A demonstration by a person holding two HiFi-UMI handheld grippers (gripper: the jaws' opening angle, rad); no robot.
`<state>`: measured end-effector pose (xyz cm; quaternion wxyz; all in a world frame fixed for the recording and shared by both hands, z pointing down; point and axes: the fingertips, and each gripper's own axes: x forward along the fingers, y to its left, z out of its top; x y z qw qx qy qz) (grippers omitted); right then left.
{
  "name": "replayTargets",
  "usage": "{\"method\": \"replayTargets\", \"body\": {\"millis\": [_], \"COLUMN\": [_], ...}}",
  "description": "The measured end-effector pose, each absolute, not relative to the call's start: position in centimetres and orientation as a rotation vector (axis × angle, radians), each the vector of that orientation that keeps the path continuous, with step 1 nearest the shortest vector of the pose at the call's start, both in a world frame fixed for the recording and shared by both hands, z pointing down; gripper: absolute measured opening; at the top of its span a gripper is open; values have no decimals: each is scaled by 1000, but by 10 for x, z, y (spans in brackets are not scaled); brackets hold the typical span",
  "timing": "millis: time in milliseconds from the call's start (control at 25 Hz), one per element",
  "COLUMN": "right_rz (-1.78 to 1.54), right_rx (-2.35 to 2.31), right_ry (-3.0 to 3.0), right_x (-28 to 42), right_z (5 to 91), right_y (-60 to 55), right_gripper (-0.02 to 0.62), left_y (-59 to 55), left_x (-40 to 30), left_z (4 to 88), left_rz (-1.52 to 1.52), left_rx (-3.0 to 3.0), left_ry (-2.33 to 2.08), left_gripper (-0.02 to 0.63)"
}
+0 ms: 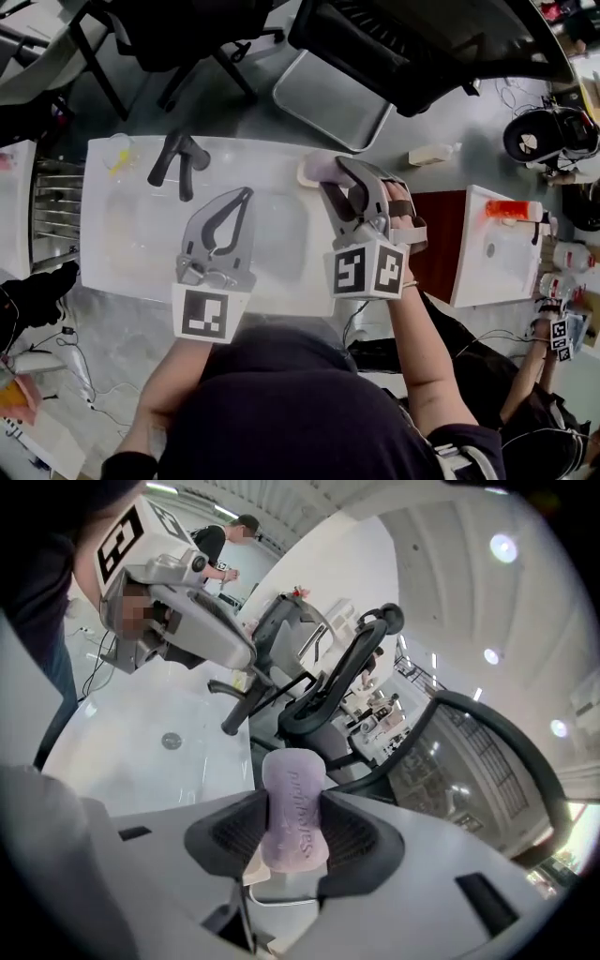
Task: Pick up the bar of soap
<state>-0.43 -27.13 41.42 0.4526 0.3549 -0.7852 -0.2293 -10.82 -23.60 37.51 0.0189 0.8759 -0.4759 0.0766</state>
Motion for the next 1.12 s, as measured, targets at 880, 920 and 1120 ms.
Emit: {"method": "replayTargets", "body": {"millis": [880, 920, 1120], "right_rz": [-603, -601, -526], "right_rx": [1774, 1808, 1942], "right_ry": [-2180, -2195, -2259], "right_x": [34, 35, 45], "right_z": [234, 228, 215], "right_y": [-196, -193, -182], "right_gripper": [190, 190, 190], "left_y": [-201, -200, -198], "left_x": [-106, -107, -109], "left_z": [244, 241, 224], "left_rz": [-43, -45, -55], "left_rx": [2866, 2871, 2884], "left_ry": [-1607, -1611, -1632], "left_gripper": [0, 0, 0]}}
